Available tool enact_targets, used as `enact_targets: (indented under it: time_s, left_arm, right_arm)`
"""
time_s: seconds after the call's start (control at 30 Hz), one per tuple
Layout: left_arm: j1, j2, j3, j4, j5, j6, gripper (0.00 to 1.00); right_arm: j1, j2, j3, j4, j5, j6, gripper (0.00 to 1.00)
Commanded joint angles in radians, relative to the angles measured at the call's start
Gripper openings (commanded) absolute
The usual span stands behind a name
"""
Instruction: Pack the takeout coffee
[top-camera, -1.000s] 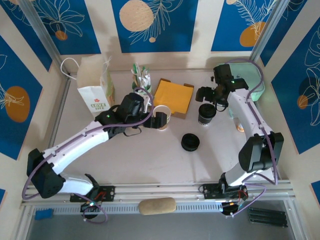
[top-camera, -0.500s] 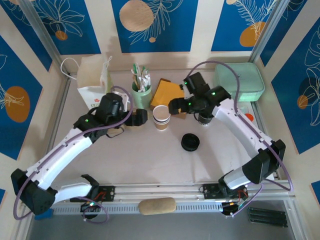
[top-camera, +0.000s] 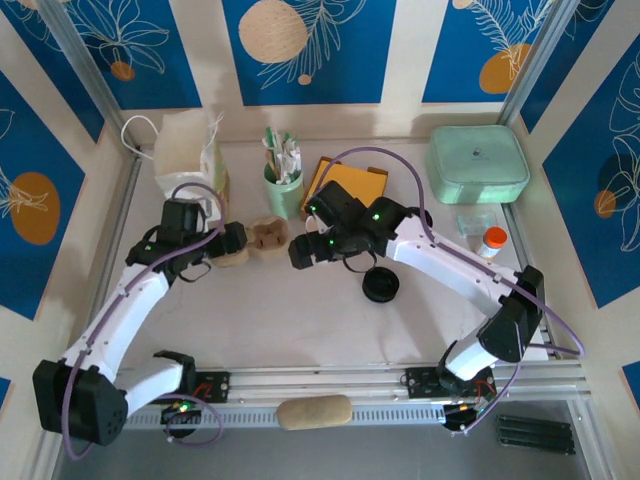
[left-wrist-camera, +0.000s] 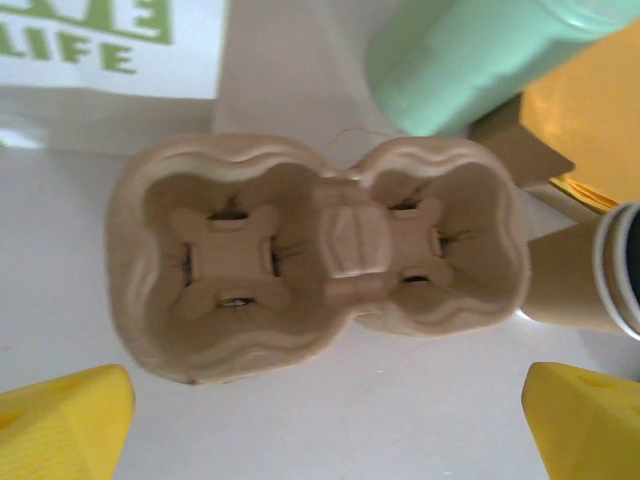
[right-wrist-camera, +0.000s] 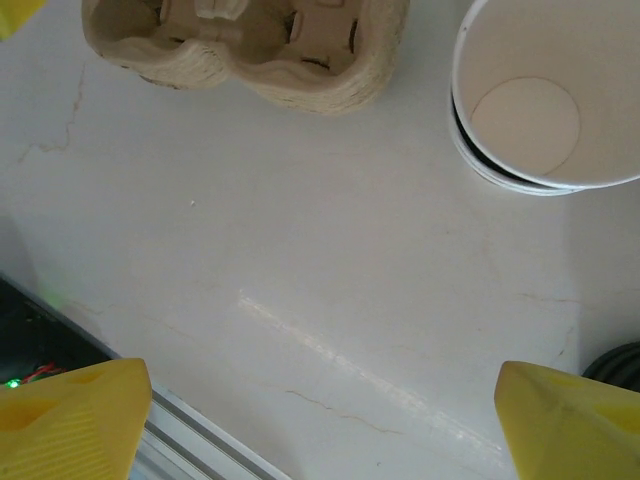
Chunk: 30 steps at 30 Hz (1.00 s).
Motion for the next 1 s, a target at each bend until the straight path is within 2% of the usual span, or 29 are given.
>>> enact_targets:
  time_s: [0.0, 0.17, 0.67, 0.97]
  left_arm:
    - [0.055, 0.011, -0.020, 0.042, 0.043, 0.020, 0.99]
    - [0.101, 0.056, -0.049, 0.075, 0.062, 0.029, 0.99]
    - [0.107, 0.243, -0.028, 0.135, 0.133, 0.060, 0.99]
    - [0.087, 0.224, -0.077, 0.141, 0.218, 0.050, 0.99]
  right_arm:
    - [-0.013, -0.017, -0.015, 0.029, -0.012, 0.041, 0.90]
    - [-0.060, -0.067, -0.053, 0.043, -0.031, 0.045, 0.90]
    - [-0.229, -0.260, -0.236, 0.065, -0.099, 0.058, 0.90]
    - [-0.293, -0.309, -0.291, 0.077, -0.138, 0.056, 0.90]
